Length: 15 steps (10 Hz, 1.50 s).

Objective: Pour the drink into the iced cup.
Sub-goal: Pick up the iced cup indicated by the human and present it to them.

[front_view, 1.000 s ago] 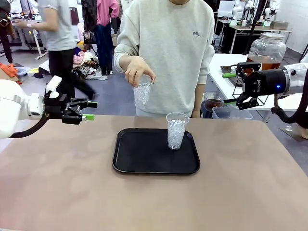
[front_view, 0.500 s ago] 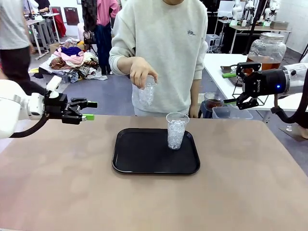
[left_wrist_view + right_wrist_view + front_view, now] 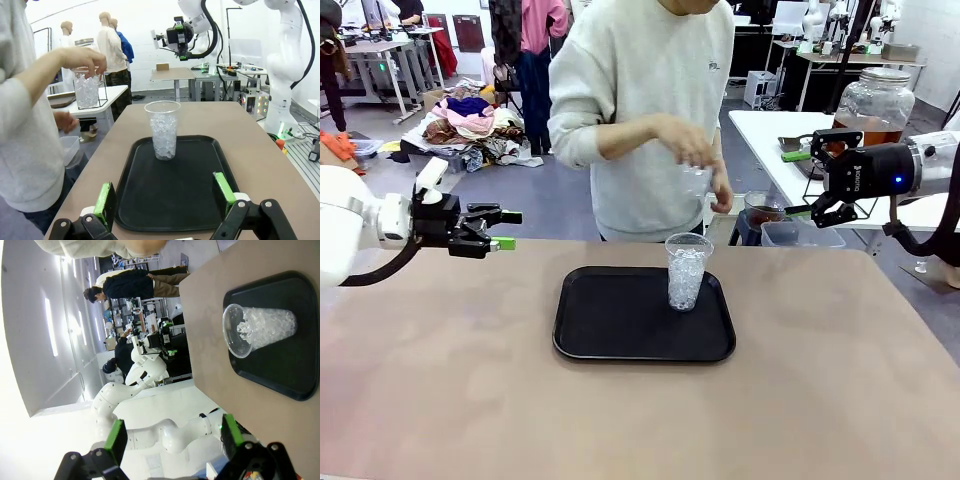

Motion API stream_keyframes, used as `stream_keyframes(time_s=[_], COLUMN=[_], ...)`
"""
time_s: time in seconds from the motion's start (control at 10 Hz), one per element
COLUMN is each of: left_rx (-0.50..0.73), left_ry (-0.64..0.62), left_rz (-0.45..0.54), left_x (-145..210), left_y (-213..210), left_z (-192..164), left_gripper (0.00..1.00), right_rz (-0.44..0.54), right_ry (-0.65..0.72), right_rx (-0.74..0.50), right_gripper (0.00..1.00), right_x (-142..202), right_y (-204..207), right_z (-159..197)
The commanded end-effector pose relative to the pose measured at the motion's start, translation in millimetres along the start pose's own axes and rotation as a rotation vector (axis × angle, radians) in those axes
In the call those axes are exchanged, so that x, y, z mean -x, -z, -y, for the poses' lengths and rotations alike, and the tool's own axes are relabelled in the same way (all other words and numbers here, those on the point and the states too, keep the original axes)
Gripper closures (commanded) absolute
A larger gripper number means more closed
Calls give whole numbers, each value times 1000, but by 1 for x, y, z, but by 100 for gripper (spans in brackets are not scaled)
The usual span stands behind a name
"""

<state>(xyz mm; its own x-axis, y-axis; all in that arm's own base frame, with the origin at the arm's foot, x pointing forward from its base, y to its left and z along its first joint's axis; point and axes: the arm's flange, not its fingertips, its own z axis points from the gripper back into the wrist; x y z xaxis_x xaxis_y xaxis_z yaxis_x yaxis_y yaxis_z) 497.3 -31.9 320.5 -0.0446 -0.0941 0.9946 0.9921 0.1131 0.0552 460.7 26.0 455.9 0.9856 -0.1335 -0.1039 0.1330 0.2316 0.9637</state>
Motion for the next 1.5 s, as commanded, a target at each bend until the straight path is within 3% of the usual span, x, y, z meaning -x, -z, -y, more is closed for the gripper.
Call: stream_keyframes(time_s=[0.0, 1.4], left_rx=[-7, -7], left_ry=[3, 3], left_rz=[7, 7], left_x=[-2, -2], left_y=[1, 1], left_z=[0, 0], left_gripper=[0, 0], right_rz=[-1, -1], right_ry=[-2, -2], right_rx=[-2, -2], right_gripper=[0, 0], right_x=[0, 0], right_y=[1, 1], right_z=[-2, -2])
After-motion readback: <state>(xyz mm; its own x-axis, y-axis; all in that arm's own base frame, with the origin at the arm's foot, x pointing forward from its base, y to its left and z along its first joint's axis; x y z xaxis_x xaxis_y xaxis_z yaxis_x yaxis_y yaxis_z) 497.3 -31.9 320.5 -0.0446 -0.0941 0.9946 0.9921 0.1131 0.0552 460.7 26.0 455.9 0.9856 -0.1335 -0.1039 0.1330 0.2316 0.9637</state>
